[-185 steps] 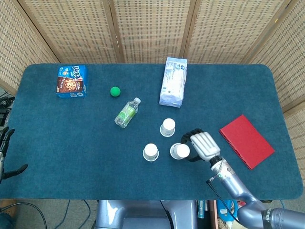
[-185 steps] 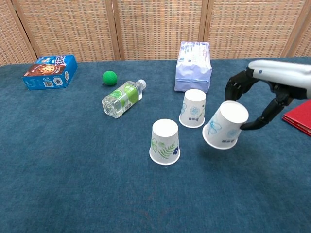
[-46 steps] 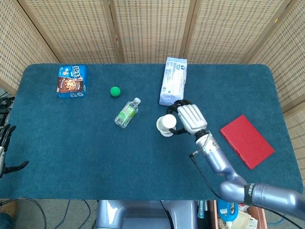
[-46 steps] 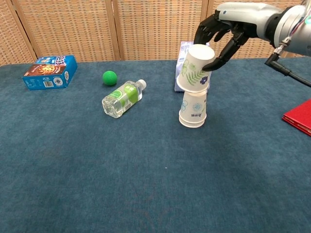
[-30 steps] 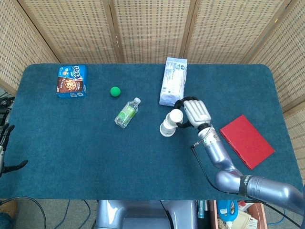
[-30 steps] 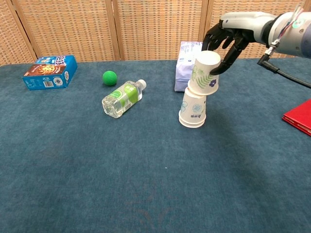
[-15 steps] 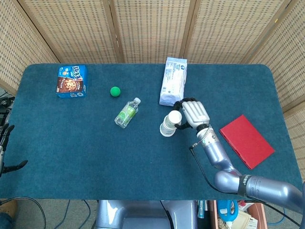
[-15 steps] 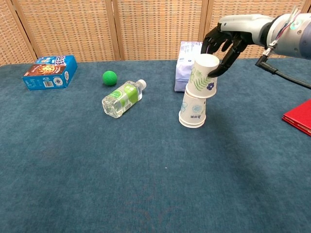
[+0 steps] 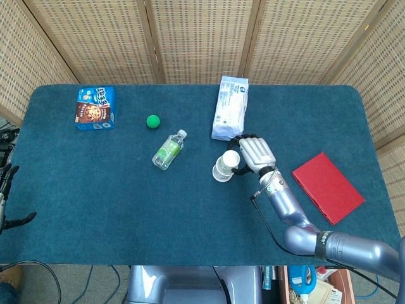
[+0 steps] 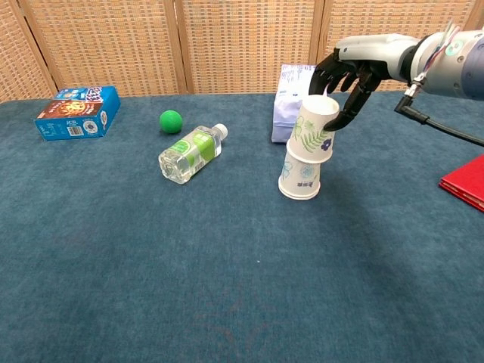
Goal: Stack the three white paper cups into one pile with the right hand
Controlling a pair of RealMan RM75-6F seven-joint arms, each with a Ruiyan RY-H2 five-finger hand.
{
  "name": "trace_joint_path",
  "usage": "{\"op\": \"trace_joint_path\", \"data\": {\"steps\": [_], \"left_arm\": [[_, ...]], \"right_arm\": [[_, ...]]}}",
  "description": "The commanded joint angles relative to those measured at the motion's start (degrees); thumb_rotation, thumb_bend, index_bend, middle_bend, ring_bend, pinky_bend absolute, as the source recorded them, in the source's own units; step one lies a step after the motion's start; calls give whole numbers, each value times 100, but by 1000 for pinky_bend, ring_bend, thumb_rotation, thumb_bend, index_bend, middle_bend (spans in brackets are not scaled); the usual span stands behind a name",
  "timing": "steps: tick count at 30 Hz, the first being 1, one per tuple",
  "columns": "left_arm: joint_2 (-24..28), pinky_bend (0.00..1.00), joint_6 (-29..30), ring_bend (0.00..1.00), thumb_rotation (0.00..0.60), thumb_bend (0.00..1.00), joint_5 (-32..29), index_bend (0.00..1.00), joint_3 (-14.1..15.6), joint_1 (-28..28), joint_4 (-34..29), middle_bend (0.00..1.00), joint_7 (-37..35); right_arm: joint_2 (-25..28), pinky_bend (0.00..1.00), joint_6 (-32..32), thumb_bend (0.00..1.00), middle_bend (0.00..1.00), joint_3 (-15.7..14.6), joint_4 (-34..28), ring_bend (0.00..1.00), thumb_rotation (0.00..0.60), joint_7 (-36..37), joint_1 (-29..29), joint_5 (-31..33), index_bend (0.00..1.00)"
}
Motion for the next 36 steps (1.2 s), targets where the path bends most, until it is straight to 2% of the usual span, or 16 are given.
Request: {"op": "trace_joint_path", "data": {"steps": [1, 4, 7, 10, 17, 19, 22, 24, 29, 32, 36], "left_arm": [[0, 0, 8, 0, 600, 123, 3, 0, -4, -1, -8, 0, 10], [-7, 0, 2, 0, 600, 122, -13, 0, -6, -4, -23, 0, 35], [-4, 0, 4, 0, 600, 122, -14, 0, -6, -3, -20, 0, 32], [-2, 0, 3, 0, 600, 122, -9, 0, 0, 1, -5, 0, 9], [12, 0, 10, 0, 600, 123, 12, 0, 5, 16, 48, 0, -95], [21, 0, 26, 0, 600, 123, 28, 0, 8, 26, 59, 0, -132], [39, 0, 79, 0, 600, 122, 77, 0, 17, 48, 29, 0, -167], [47, 0, 160, 0, 600, 122, 159, 0, 37, 80, 7, 0, -196], [12, 0, 287, 0, 600, 122, 349, 0, 106, 122, 7, 0, -167], [-14, 0, 335, 0, 600, 122, 442, 0, 152, 144, 41, 0, -150], [-41, 0, 410, 0, 600, 123, 523, 0, 178, 171, 52, 0, -133]], "right_arm": [[-2, 243, -3, 386, 395, -17, -20, 254, 600, 36, 3, -39, 419], [2, 243, -5, 385, 352, -46, -58, 247, 600, 67, 0, -118, 377], [23, 243, -58, 334, 178, -67, -108, 169, 600, 119, -4, -214, 218], [67, 232, -140, 291, 46, -106, -129, 78, 600, 154, 4, -290, 104], [218, 169, 31, 284, 23, -139, -350, 37, 600, 261, -106, -624, 88], [375, 128, 151, 234, 23, -217, -554, 24, 600, 323, -242, -936, 88], [715, 43, 506, 75, 8, -499, -942, 1, 600, 610, -680, -1842, 88], [950, 4, 1035, 12, 0, -906, -1087, 0, 600, 1011, -1226, -2813, 78], [1106, 0, 2404, 0, 0, -1678, -435, 0, 600, 1477, -2246, -4413, 0], [1231, 0, 2785, 0, 0, -2002, -280, 0, 600, 1541, -2725, -4615, 0], [1182, 0, 3490, 0, 0, -2137, -139, 0, 600, 1544, -3298, -4825, 0]]}}
